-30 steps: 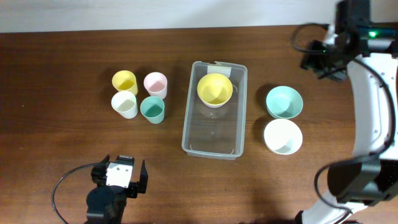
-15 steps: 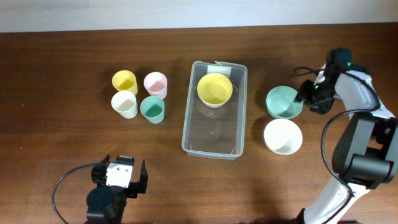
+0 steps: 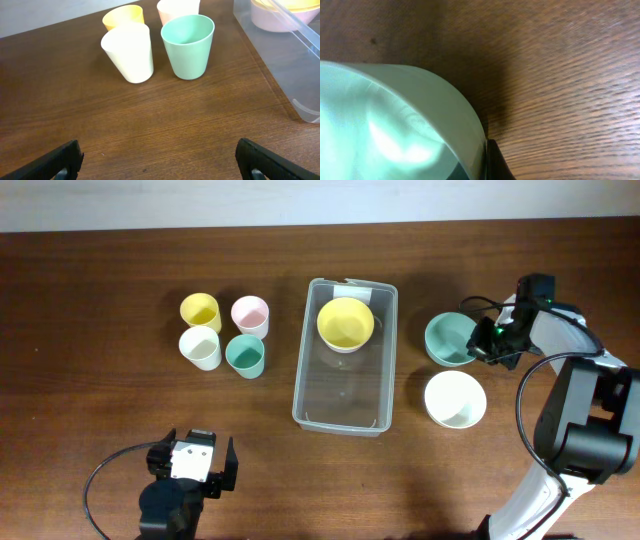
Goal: Pack container
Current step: 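Grasp the green bowl rim with the right gripper, then carry the green bowl and stack it onto the yellow bowl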
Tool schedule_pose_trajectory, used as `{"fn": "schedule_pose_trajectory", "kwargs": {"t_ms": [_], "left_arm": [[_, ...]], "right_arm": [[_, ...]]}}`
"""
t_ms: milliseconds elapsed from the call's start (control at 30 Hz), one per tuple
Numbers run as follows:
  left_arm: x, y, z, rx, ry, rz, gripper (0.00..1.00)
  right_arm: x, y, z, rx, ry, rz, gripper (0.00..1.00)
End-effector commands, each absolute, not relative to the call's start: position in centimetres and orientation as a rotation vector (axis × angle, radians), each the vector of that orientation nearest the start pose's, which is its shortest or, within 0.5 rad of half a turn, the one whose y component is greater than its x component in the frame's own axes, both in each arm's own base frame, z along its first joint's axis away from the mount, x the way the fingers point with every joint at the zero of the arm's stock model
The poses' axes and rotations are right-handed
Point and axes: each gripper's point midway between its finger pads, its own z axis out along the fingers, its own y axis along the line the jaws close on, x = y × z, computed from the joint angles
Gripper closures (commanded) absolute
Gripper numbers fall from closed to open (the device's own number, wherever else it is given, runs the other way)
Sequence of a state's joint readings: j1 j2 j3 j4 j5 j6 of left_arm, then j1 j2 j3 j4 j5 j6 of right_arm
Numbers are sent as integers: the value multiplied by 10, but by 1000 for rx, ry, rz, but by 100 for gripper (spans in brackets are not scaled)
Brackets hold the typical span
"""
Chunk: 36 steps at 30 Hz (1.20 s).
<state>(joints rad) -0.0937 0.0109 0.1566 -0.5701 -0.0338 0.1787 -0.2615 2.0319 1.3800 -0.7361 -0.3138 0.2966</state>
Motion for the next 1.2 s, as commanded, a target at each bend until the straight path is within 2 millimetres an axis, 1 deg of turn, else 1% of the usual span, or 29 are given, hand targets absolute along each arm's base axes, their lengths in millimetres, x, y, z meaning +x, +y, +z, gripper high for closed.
{"fn": "schedule_pose_trajectory", "kwargs": {"t_ms": [0,33,67,100,167,200,233,267,300,333,367,400,433,500,533,600,633,700,733,767,833,867,900,933,1000,1033,1067,1133,1167], "left_arm": [[214,-14,110,238,1977,81,0],[214,-14,110,238,1977,82,0],[214,-14,110,238,1977,82,0],[214,-14,110,238,1977,82,0],[214,-14,110,238,1977,82,0],[214,-14,110,238,1977,82,0],[214,-14,110,238,1977,82,0],[214,-14,110,238,1977,82,0],[214,-14,110,238,1977,82,0],[214,-14,110,238,1977,82,0],[214,-14,110,238,1977,82,0],[214,-14,110,238,1977,82,0],[214,-14,110,238,1977,82,0],[214,-14,110,238,1977,82,0],[214,-14,110,238,1977,82,0],[214,-14,110,238,1977,82,0],[214,-14,110,238,1977,82,0],[214,-14,110,238,1977,81,0],[214,-14,110,238,1977,82,0],[214,-14,110,238,1977,82,0],[214,-14,110,238,1977,82,0],[214,-14,110,238,1977,82,0],[214,-14,110,238,1977,82,0],[214,-14,110,238,1977,82,0],[214,-14,110,238,1977,82,0],[214,-14,110,238,1977,82,0],[214,-14,110,238,1977,82,0],[214,-14,110,239,1977,82,0],[214,-14,110,238,1977,82,0]], "right_arm": [[446,-37,97,655,2653,695,96],[448,-31,113,629,2637,733,96],[449,-17,143,578,2615,779,96],[447,-5,169,531,2609,791,96],[441,21,207,423,2608,793,96],[435,40,228,358,2618,785,96],[429,56,242,302,2636,745,96],[422,78,254,220,2667,640,96],[421,83,255,198,2673,607,96],[418,101,254,126,2684,529,96],[418,106,253,104,2688,503,96],[417,119,245,68,2709,445,96],[416,126,239,53,2724,412,96],[421,146,214,4,2771,368,96],[423,151,204,6,2789,368,96],[431,158,179,4,2833,357,96],[436,158,161,10,2864,338,96],[443,156,133,38,2914,327,96],[444,158,125,40,2927,334,96],[445,164,113,34,2951,377,96],[446,176,99,-28,2968,443,96],[447,175,95,-25,2971,429,92],[451,171,95,23,2966,419,62],[453,170,98,43,2955,433,59],[457,166,113,53,2920,481,59],[459,160,126,67,2894,487,59],[459,151,145,89,2859,491,59],[454,136,171,122,2820,491,59],[445,116,197,167,2787,477,59]]}}
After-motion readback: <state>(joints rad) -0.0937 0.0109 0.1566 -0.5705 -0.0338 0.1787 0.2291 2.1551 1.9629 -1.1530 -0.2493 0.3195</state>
